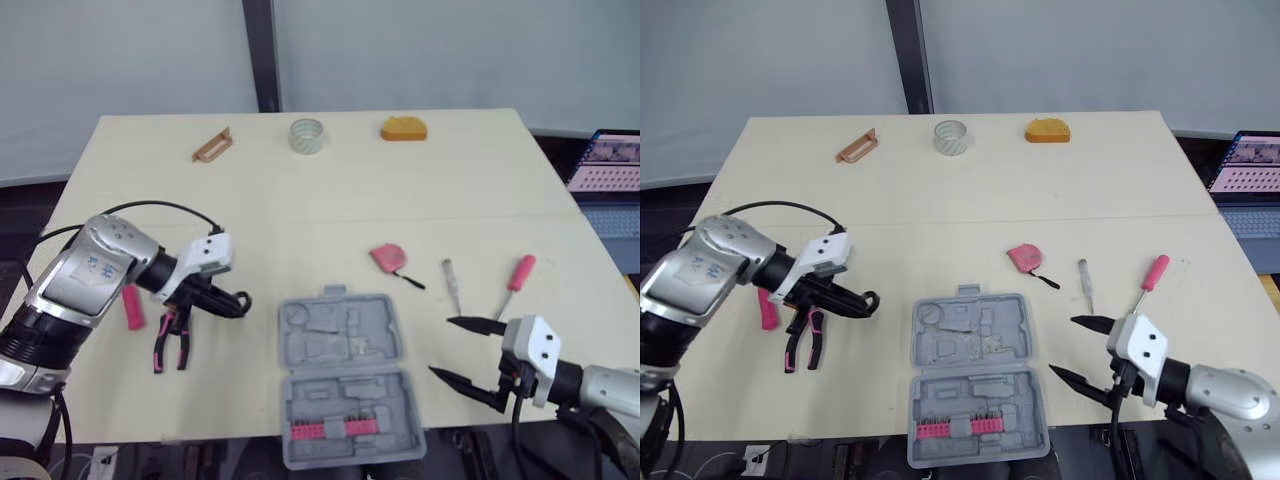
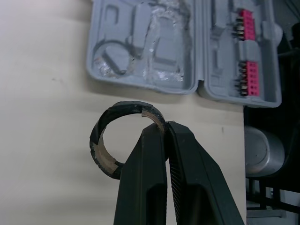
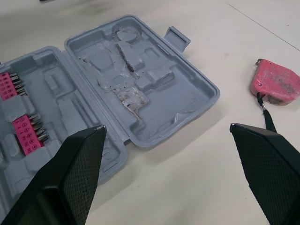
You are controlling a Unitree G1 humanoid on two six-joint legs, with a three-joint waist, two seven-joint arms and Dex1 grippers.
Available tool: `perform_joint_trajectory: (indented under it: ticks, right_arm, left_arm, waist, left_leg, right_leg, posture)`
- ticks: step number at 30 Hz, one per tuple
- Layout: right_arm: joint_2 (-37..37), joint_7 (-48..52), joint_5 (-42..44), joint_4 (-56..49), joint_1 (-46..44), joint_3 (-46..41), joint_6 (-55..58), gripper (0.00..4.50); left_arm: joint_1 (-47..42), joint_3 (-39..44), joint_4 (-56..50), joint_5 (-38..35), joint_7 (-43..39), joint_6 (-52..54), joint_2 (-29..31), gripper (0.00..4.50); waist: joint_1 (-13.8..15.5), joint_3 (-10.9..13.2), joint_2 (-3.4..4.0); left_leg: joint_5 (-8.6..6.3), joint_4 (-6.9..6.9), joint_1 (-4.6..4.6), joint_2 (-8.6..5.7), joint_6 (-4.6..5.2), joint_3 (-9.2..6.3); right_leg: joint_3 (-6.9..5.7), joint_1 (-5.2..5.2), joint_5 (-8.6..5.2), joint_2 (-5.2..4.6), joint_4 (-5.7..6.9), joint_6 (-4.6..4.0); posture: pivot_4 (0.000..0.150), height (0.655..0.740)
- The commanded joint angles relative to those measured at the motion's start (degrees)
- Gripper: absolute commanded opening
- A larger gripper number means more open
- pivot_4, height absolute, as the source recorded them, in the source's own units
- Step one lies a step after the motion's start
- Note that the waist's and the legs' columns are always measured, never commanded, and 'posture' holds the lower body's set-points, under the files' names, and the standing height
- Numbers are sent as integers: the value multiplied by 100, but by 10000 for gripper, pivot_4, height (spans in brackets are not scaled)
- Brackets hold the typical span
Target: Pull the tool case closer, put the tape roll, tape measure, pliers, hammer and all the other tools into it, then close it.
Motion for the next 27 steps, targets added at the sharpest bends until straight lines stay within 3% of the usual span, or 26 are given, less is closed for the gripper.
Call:
perform_joint_trajectory:
  ticks: [1, 18, 27]
  right_arm:
    - [88, -105, -10, -224, 44, 25, -123, 45000]
    - [161, -181, -40, -331, 172, 23, -104, 45000]
    - [211, -258, -60, -402, 231, 31, -85, 45000]
  left_arm:
    - [-300, -63, -60, -49, -143, -42, -193, 607]
    - [-833, -877, 705, 637, 161, -319, -1403, 607]
    - [-790, -907, 1070, 841, 260, -566, -1623, 607]
  waist:
    - [-2, 0, 0]
    - [-8, 0, 0]
    - [-13, 0, 0]
  left_leg:
    - [0, 0, 0, 0, 0, 0]
    - [-1, 4, -1, -1, 2, -1]
    - [-1, 3, 0, -1, 2, -1]
  right_leg:
    - [0, 1, 0, 0, 0, 0]
    - [-1, 1, 0, 0, 0, 0]
    - [-2, 2, 0, 0, 0, 0]
  posture:
    - [1500, 7400]
    - [1500, 7400]
    - [1500, 7400]
